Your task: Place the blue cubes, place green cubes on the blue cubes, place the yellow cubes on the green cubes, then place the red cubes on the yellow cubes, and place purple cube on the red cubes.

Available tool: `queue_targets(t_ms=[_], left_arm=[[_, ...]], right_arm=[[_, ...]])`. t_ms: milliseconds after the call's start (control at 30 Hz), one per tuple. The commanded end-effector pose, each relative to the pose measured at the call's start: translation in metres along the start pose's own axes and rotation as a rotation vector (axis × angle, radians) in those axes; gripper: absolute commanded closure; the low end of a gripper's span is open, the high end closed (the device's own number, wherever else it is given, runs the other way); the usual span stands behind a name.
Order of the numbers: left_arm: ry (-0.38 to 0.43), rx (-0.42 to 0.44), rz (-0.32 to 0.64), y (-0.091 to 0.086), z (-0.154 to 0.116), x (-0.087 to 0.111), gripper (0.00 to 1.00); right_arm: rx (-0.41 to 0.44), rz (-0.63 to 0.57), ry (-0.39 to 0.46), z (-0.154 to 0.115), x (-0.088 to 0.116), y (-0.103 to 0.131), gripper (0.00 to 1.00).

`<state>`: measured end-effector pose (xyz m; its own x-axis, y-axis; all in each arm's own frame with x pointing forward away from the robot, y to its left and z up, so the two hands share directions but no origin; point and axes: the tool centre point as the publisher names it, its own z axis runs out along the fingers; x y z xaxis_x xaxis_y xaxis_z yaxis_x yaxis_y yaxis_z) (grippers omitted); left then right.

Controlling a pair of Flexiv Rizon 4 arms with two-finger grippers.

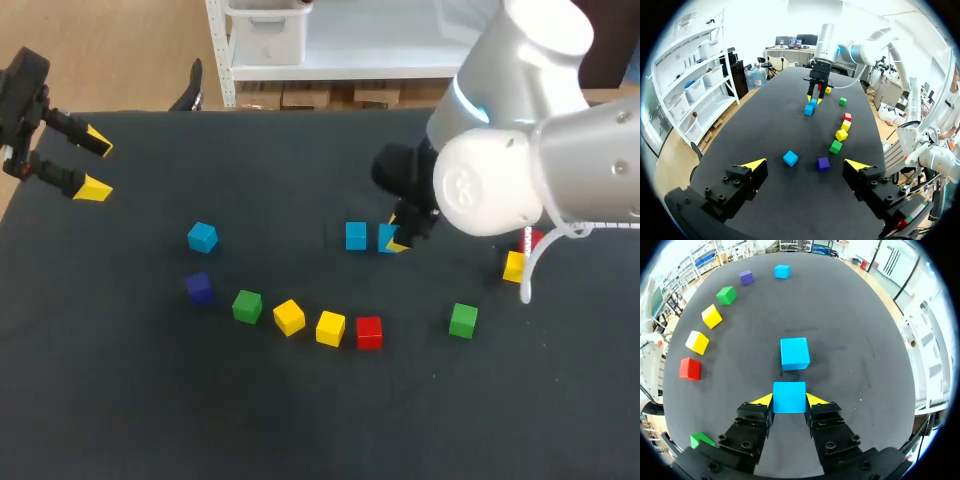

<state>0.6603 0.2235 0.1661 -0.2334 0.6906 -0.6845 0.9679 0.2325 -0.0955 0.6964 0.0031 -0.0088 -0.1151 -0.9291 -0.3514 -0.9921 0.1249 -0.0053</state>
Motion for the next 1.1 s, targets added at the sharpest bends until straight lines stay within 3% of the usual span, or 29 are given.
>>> queue_targets(t_ms=[33,1100], left_arm=[[-0.002,0.003,0.003,0.001,0.0,0.001,0.0],[-0.002,0.003,0.003,0.001,0.0,0.001,0.0]], right_arm=[[0.0,-0.004,0.007,-0.002,0.003,-0.004,1.0],[-0.023,-0.092,-0.037,0.009,-0.008,-0.011,1.0]])
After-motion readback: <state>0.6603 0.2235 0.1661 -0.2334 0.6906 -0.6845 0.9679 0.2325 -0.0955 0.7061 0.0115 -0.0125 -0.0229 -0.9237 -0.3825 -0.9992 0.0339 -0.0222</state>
